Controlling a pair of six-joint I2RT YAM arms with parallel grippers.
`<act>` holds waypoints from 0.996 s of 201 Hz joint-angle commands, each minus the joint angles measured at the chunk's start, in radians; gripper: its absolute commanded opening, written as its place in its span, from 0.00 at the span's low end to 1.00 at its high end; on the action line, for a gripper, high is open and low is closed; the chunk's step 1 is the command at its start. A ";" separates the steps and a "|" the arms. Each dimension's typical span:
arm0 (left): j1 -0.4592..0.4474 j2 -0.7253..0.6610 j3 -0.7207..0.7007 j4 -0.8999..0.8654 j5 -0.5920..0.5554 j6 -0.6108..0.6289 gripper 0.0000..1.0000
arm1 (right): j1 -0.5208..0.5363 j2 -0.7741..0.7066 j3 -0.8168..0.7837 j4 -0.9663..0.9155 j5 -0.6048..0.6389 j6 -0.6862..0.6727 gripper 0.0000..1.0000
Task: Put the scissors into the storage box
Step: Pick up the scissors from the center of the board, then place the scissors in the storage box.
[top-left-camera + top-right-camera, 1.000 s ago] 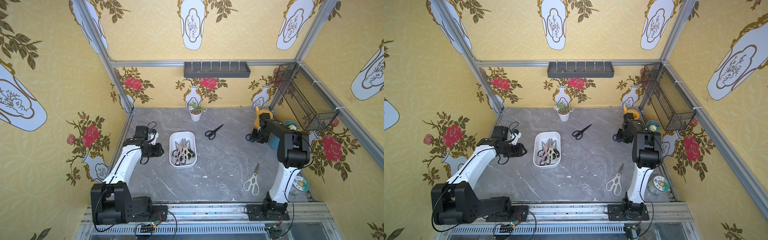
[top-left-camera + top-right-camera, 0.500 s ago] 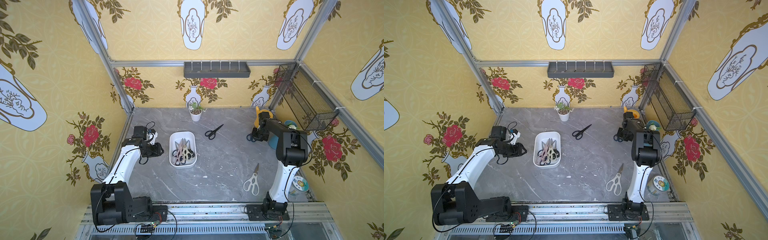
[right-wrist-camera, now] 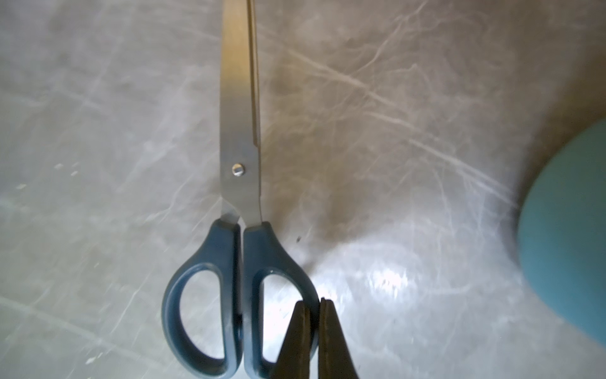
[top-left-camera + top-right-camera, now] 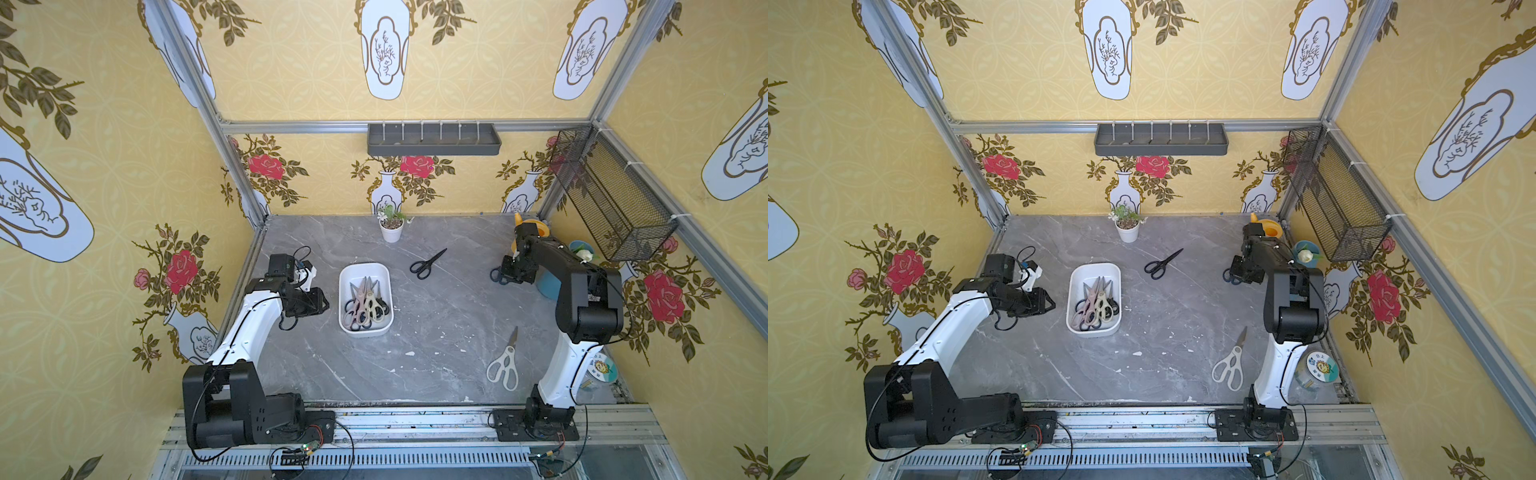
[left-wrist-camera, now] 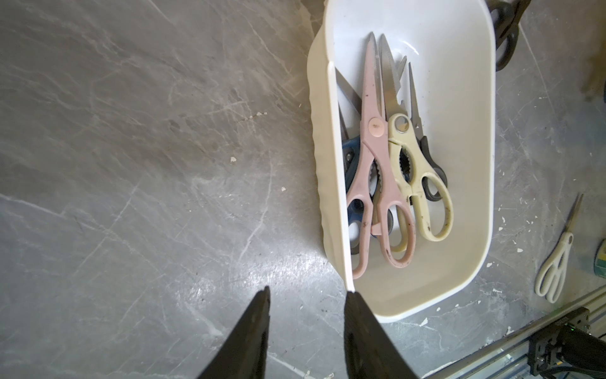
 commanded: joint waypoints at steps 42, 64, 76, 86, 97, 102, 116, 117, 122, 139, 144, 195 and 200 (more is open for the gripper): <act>0.000 0.002 -0.035 0.045 0.024 -0.025 0.43 | 0.193 -0.083 0.001 -0.077 -0.057 0.092 0.00; -0.003 0.027 -0.040 0.055 0.034 -0.059 0.43 | 0.319 -0.104 0.049 -0.095 -0.115 0.177 0.00; -0.002 0.046 -0.027 0.056 0.035 -0.065 0.43 | 0.409 -0.103 0.081 -0.105 -0.134 0.231 0.00; -0.002 0.059 -0.012 0.057 0.032 -0.069 0.43 | 0.491 -0.092 0.119 -0.117 -0.139 0.268 0.00; -0.002 0.071 0.004 0.057 0.033 -0.074 0.43 | 0.579 -0.065 0.170 -0.137 -0.141 0.310 0.00; -0.002 0.076 0.009 0.058 0.032 -0.077 0.43 | 0.617 -0.049 0.202 -0.145 -0.145 0.327 0.00; -0.002 0.088 0.021 0.058 0.024 -0.082 0.43 | 0.719 0.000 0.287 -0.157 -0.142 0.368 0.00; -0.002 0.088 0.022 0.057 0.024 -0.082 0.43 | 0.725 0.004 0.293 -0.159 -0.142 0.372 0.00; -0.002 0.090 0.025 0.057 0.023 -0.081 0.43 | 0.756 0.025 0.327 -0.161 -0.141 0.385 0.00; -0.002 0.094 0.036 0.056 0.016 -0.082 0.43 | 0.842 0.096 0.429 -0.181 -0.129 0.425 0.00; -0.002 0.095 0.039 0.056 0.015 -0.082 0.43 | 0.860 0.114 0.458 -0.185 -0.125 0.432 0.00; -0.001 0.102 0.048 0.066 0.026 -0.094 0.43 | 0.942 0.236 0.529 -0.179 -0.084 0.536 0.00; -0.002 0.102 0.049 0.067 0.027 -0.094 0.43 | 0.943 0.250 0.534 -0.178 -0.090 0.543 0.00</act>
